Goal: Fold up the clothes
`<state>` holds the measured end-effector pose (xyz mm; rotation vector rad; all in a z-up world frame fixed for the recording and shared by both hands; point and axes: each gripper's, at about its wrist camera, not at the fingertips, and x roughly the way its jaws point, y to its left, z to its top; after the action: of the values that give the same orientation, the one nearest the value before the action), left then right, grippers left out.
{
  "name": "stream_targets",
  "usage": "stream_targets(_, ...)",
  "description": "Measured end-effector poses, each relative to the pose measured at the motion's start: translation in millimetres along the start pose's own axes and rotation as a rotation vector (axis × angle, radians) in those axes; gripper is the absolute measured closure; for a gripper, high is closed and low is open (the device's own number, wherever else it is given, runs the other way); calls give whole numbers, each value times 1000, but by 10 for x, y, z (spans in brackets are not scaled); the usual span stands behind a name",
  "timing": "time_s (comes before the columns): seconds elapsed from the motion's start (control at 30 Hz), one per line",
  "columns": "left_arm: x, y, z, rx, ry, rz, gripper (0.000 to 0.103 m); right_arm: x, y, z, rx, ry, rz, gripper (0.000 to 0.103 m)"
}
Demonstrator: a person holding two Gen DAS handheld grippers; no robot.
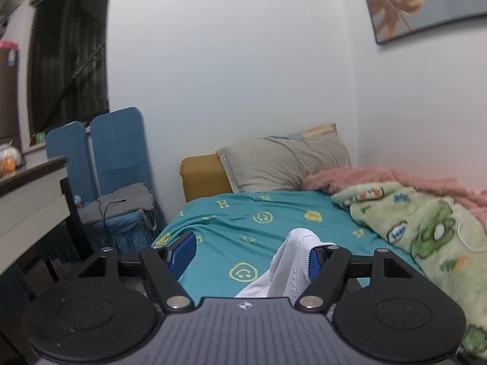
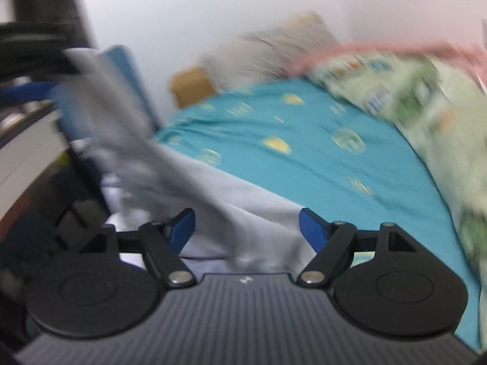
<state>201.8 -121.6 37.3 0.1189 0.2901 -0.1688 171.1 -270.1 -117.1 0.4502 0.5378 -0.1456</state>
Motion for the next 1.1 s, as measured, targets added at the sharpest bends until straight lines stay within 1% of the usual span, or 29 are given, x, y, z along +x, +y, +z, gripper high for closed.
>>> stream_targets(0.07, -5, 115, -67, -42, -9, -2, 29, 41, -227, 13, 141, 24, 3, 24)
stream_targets(0.13, 0, 235, -144, -73, -21, -4, 29, 0, -448, 10, 265, -2, 41, 24)
stream_targets(0.2, 20, 339, -259, -83, -34, 8, 26, -13, -600, 0, 344, -32, 40, 24)
stream_targets(0.27, 20, 464, -379, -106, -45, 3, 26, 45, -676, -6, 386, -23, 21, 24)
stream_targets(0.3, 12, 527, -436, -119, -52, 0, 26, 91, -685, -14, 386, -6, 2, 24)
stream_targets(0.37, 0, 627, -533, -139, -61, 1, 26, 224, -636, -40, 337, 54, -56, 24)
stream_targets(0.47, -1, 726, -641, -151, -55, 1, 26, 453, -536, -94, 233, 143, -141, 24)
stream_targets(0.57, -1, 825, -749, -163, -48, 1, 26, 586, -476, -150, 164, 185, -185, 24)
stream_targets(0.6, 2, 847, -781, -162, -45, 4, 26, 604, -457, -160, 143, 185, -200, 25)
stream_targets(0.67, 25, 865, -836, -159, -29, 15, 26, 619, -434, -167, 105, 172, -232, 25)
stream_targets(0.73, 60, 914, -875, -190, -5, 17, 26, 604, -429, -151, 86, 144, -257, 25)
stream_targets(0.8, 92, 972, -903, -228, 19, 18, 26, 536, -448, -114, 91, 96, -272, 25)
stream_targets(0.87, 88, 1015, -913, -247, 28, 35, 26, 442, -465, -56, 101, 36, -277, 25)
stream_targets(0.97, 7, 1011, -866, -232, 8, 67, 26, 254, -458, 65, 122, -68, -266, 25)
stream_targets(1.03, -89, 1010, -767, -238, -16, 73, 26, 95, -427, 152, 117, -148, -252, 25)
stream_targets(1.1, -265, 992, -598, -226, -66, 85, 26, -83, -416, 273, 134, -202, -217, 25)
